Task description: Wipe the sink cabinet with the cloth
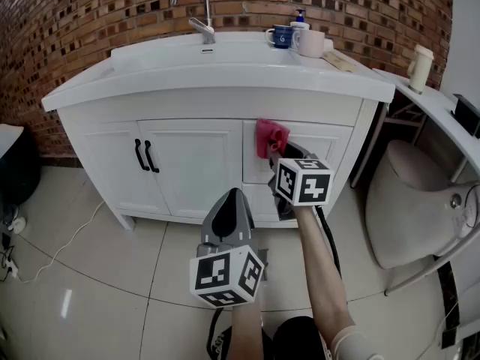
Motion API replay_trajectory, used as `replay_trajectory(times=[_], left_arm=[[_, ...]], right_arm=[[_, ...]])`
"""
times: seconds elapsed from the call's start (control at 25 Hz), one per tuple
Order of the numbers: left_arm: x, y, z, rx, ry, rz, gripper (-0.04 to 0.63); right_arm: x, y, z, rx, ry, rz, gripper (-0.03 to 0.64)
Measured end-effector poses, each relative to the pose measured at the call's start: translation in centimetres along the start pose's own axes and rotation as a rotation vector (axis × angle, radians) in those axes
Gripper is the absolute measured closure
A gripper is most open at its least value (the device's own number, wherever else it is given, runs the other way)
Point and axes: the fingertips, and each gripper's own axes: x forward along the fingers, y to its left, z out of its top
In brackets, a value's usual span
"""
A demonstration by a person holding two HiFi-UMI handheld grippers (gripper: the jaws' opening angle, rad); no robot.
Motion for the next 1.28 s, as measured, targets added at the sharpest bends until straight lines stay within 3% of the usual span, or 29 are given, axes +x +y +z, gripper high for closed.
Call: replay_trajectory(times=[0.32, 0.48, 0.56, 0.72, 0.84, 0.96, 1.12, 1.28], left_arm=[[1.3, -3.3, -2.9, 0.036, 0.056, -0.036, 0.580], [2.0, -4.9, -4.1, 0.084, 0.086, -0.059, 0.580], [1.9, -4.9, -4.0, 0.076, 0.086, -0.047, 0.580], [1.3, -4.3, -2.9, 0.048, 0.050, -0.019, 0.580], [0.6, -3.4, -1.7, 0.014, 0.028, -0.015, 0.580], [-0.5, -1.2, 0.6, -0.034, 0.000, -0.010, 0.580], [-2.0, 2.0, 4.0, -0.015, -0.046, 0.056, 0.580], [-2.5, 3.2, 4.3, -0.025, -0.057, 0.079, 0.580]], right_arm=[[-9.0, -18.1, 0.9, 0.054, -0.018, -0.324, 0.555], [-12.2, -22.1, 1.6, 0.063, -0.022, -0.384, 0.555], [-13.0, -20.0, 2.3, 0.073, -0.062, -0.319, 0.555], [-10.6, -10.5, 1.0, 0.089, -0.111, -0.105, 0.555], [-6.2, -3.1, -3.1, 0.101, -0.054, 0.035, 0.555], [-2.1, 2.8, -7.2, 0.041, 0.024, 0.129, 0.555], [2.0, 6.0, -10.5, -0.075, 0.076, 0.143, 0.555], [2.5, 3.1, -11.9, -0.060, 0.081, 0.047, 0.555]])
